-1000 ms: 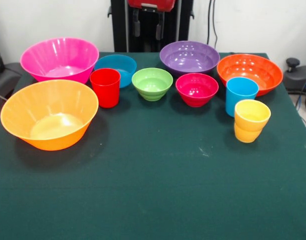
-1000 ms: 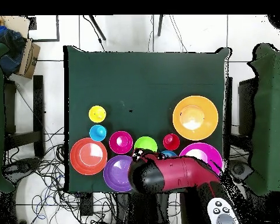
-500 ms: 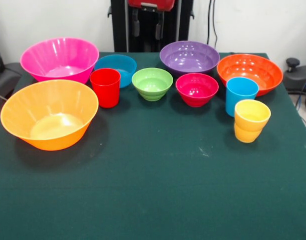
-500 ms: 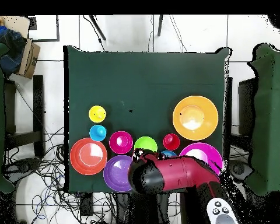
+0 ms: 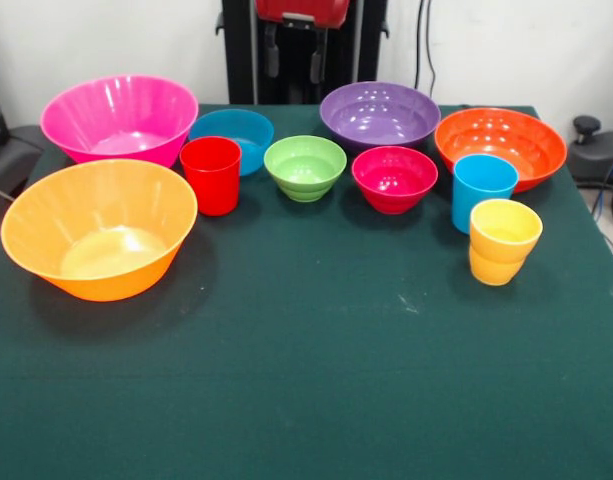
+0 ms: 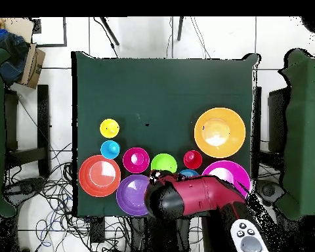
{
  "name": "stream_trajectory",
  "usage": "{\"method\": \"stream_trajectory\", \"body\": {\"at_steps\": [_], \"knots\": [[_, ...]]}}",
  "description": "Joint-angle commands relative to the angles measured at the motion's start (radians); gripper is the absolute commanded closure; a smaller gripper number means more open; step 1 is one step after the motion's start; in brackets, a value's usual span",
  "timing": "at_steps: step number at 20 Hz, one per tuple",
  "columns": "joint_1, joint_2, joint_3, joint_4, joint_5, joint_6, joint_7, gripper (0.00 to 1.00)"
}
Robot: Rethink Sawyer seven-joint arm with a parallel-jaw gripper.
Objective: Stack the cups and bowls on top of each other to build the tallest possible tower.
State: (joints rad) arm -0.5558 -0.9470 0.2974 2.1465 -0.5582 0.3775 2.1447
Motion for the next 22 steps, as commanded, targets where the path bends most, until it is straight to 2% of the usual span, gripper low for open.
{"method": "stream_trajectory", "body": {"at_steps": [1,5,9,22], "knots": [[0.018,0.092,0.013,-0.015,-0.089,-0.018,-0.032,0.00],[0.036,0.120,-0.007,-0.032,-0.107,-0.038,-0.004,0.00],[0.027,0.159,-0.006,-0.062,-0.120,-0.042,-0.010,0.00],[-0.029,0.128,0.071,-0.072,-0.066,0.048,-0.088,0.00]]}}
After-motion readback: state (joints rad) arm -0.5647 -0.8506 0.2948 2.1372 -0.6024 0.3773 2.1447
